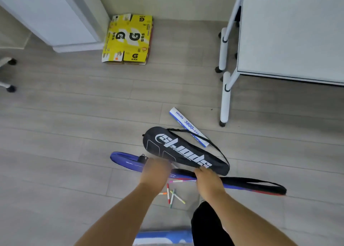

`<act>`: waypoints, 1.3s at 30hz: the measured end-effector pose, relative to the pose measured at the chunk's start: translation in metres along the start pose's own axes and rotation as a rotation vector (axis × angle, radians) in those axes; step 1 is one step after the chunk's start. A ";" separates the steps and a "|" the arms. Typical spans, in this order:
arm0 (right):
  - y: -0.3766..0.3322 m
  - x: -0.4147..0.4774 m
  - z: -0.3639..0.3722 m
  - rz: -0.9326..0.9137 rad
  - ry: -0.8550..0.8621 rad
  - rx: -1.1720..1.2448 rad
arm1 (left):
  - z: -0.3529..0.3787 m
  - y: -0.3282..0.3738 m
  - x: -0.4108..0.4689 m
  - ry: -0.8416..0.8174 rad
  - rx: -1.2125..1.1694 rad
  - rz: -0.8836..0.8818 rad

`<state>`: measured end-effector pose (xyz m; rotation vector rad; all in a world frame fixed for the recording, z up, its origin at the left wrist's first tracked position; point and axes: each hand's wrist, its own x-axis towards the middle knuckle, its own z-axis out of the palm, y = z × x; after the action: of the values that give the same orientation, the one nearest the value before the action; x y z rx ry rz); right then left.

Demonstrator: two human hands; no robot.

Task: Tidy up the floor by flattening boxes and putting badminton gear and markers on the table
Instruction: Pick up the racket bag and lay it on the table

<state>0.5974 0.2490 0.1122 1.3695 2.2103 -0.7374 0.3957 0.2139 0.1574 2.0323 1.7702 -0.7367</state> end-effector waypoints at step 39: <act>0.131 0.384 0.321 0.310 -0.016 0.121 | 0.344 -0.054 0.484 -0.084 0.128 0.389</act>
<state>0.5836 0.3502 -0.3951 1.7085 1.9049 -0.7719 0.3308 0.4152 -0.3996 2.2964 1.2540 -0.8114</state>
